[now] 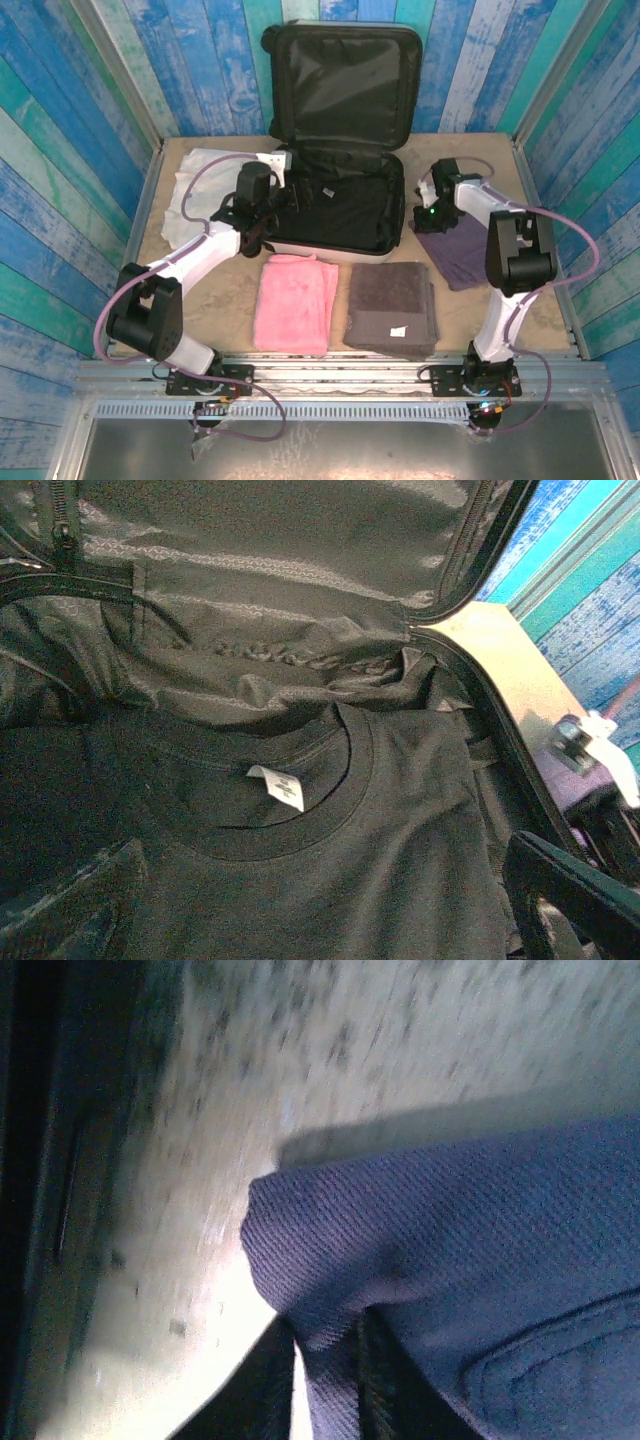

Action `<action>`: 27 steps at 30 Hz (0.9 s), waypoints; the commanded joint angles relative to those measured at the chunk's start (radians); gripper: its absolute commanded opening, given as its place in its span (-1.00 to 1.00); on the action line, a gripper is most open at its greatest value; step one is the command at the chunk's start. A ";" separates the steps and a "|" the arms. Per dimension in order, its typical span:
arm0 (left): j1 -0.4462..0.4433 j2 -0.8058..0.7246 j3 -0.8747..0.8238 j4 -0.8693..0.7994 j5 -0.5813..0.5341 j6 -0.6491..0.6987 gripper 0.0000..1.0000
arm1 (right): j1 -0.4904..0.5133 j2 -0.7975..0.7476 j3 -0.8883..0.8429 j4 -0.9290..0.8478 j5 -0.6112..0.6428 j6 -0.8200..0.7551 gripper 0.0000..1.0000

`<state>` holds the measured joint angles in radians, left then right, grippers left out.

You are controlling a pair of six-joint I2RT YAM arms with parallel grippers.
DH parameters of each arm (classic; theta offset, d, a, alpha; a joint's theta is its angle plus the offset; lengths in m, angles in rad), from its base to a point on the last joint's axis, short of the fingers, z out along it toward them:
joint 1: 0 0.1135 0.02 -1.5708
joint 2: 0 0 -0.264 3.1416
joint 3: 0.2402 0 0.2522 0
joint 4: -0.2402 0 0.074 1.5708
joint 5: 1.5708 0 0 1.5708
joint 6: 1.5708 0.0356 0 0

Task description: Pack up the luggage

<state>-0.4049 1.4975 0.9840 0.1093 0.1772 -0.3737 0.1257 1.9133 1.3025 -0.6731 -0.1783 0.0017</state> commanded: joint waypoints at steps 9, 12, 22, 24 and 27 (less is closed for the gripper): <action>-0.065 -0.005 0.079 -0.040 -0.057 0.016 0.95 | -0.051 -0.478 -0.196 -0.093 0.001 0.211 0.56; -0.091 0.003 0.094 -0.047 -0.069 0.036 0.95 | -0.184 -0.614 -0.278 -0.105 -0.027 0.327 0.65; -0.103 0.001 0.085 -0.007 0.011 0.015 0.96 | -0.601 -0.773 -0.502 -0.048 -0.115 0.388 0.77; -0.108 0.000 0.083 0.000 0.018 0.018 0.96 | -0.659 -0.745 -0.525 -0.025 -0.138 0.386 0.77; -0.112 0.000 0.081 0.007 0.027 0.019 0.96 | -0.716 -0.686 -0.554 0.021 -0.178 0.374 0.78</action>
<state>-0.5110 1.4979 1.0554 0.0906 0.1787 -0.3637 -0.5575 1.1946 0.7700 -0.6975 -0.2905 0.3687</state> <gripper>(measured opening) 0.980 0.891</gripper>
